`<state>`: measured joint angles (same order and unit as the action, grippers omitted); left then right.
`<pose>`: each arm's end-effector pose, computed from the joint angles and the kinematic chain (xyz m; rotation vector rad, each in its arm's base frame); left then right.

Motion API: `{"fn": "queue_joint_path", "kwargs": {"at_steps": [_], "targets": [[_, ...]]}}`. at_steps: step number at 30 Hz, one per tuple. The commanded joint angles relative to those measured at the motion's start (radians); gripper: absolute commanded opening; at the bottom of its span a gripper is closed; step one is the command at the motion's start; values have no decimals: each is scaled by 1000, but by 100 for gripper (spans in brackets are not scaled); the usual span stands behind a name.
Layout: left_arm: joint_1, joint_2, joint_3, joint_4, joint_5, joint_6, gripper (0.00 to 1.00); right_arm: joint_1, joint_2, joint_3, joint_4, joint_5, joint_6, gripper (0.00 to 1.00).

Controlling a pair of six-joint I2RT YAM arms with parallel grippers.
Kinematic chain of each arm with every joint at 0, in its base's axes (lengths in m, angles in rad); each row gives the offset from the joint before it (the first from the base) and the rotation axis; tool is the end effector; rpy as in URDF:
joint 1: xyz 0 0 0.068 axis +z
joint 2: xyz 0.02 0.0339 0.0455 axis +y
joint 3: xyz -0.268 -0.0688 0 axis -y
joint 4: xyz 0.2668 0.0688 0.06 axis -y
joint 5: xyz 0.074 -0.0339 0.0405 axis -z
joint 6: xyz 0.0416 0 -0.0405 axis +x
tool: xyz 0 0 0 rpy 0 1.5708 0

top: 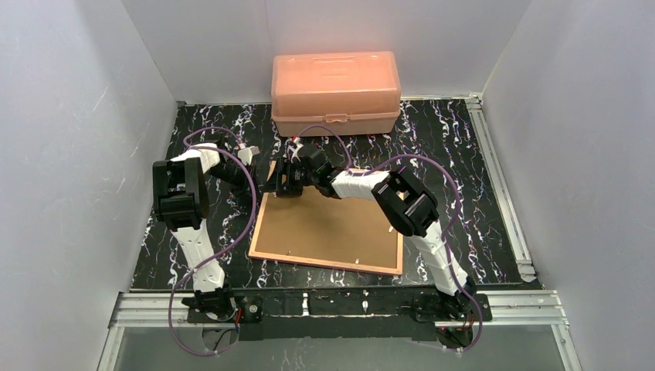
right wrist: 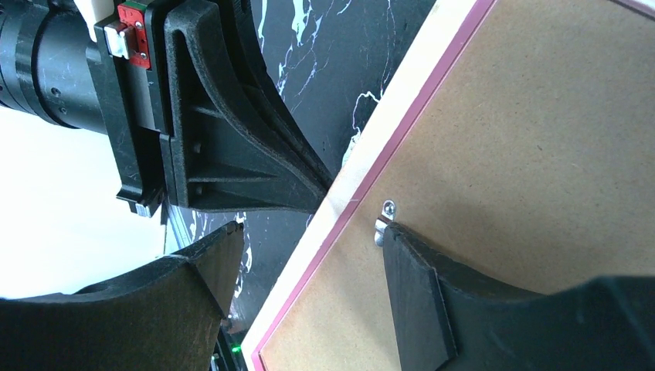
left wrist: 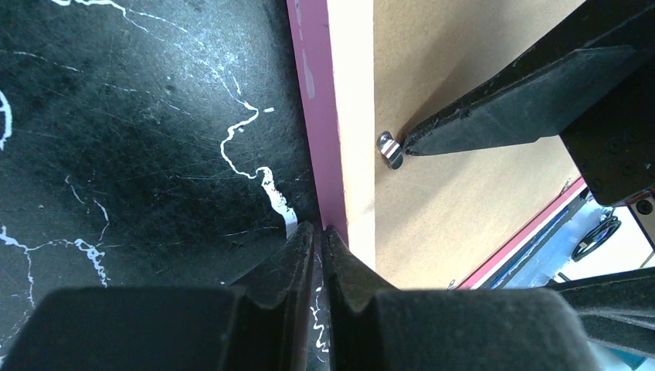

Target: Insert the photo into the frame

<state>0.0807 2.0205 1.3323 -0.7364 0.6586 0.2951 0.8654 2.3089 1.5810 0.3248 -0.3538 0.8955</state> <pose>0.3970 0.0066 0.1260 0.3620 2.7219 -0.8840 0.3413 0.4231 0.1347 -0.2326 2.2606 1.4066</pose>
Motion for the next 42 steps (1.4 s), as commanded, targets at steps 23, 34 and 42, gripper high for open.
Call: {"fn": "queue_joint_path", "kwargs": {"at_steps": [23, 34, 42], "targets": [[-4, -8, -21, -6, 29, 1, 6, 25, 74, 29, 112, 10, 80, 71], [15, -30, 3, -51, 27, 29, 6, -1, -113, -83, 121, -9, 51, 75], [16, -104, -69, -65, -89, 207, 6, -177, -545, -407, -133, 117, -97, 98]]}}
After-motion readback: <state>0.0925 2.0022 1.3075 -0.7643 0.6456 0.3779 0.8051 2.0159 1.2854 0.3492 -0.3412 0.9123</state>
